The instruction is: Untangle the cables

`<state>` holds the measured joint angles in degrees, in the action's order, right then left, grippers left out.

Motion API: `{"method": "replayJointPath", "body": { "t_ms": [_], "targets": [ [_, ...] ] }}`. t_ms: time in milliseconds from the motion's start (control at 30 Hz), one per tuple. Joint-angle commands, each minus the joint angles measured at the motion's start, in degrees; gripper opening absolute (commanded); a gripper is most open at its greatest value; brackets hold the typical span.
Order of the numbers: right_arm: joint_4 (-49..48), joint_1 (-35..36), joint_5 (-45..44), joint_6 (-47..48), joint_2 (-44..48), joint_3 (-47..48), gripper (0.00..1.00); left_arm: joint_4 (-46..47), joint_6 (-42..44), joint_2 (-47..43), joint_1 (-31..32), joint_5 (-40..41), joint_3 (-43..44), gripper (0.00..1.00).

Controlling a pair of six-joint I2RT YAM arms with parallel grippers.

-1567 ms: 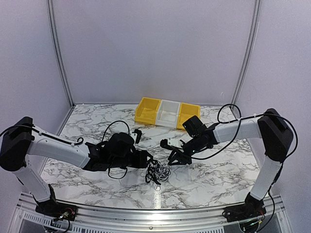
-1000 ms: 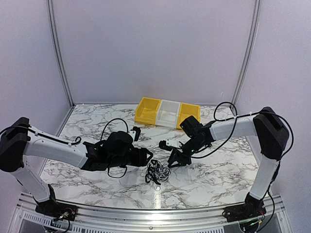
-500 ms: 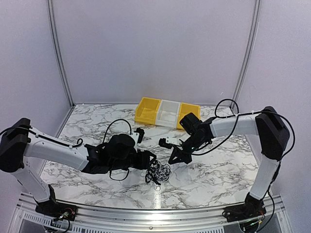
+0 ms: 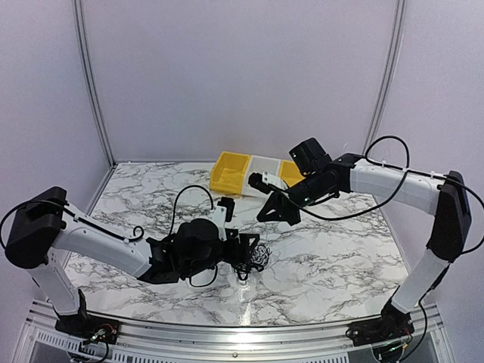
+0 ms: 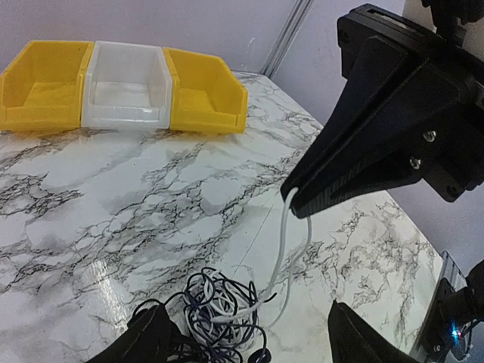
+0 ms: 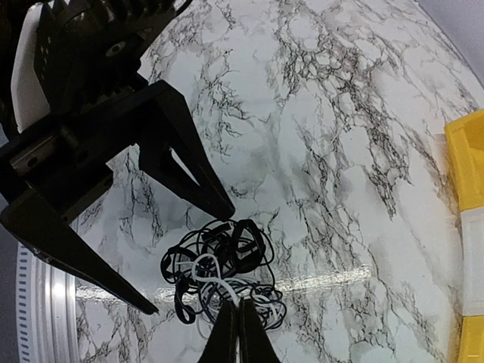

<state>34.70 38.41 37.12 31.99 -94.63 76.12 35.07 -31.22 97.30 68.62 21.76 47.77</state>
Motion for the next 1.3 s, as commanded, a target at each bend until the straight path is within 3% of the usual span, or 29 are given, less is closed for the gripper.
{"method": "replayJointPath", "body": {
  "t_ms": [0,267,467,767,1033,1267],
  "targets": [
    [2.7,0.8,2.3,-2.2,0.7,2.1,0.0,7.3,1.4,5.2,0.5,8.3,3.3,0.73],
    [8.1,0.7,6.8,-1.5,4.0,9.1,0.0,13.6,0.0,15.2,0.4,15.6,7.3,0.6],
    [13.3,0.7,9.7,-0.2,7.1,19.0,0.0,15.0,-0.3,21.0,0.4,15.1,9.9,0.52],
    [14.2,0.7,7.5,-0.6,10.9,36.4,0.0,15.7,-1.5,24.2,0.4,13.1,10.0,0.48],
    [12.8,0.5,6.5,-1.3,12.1,38.9,0.0,15.9,-1.8,22.7,0.4,12.9,7.9,0.46],
    [7.4,0.5,3.5,-3.1,14.2,29.3,0.0,18.9,-0.4,10.7,1.2,14.4,-3.9,0.55]
  ]
}}
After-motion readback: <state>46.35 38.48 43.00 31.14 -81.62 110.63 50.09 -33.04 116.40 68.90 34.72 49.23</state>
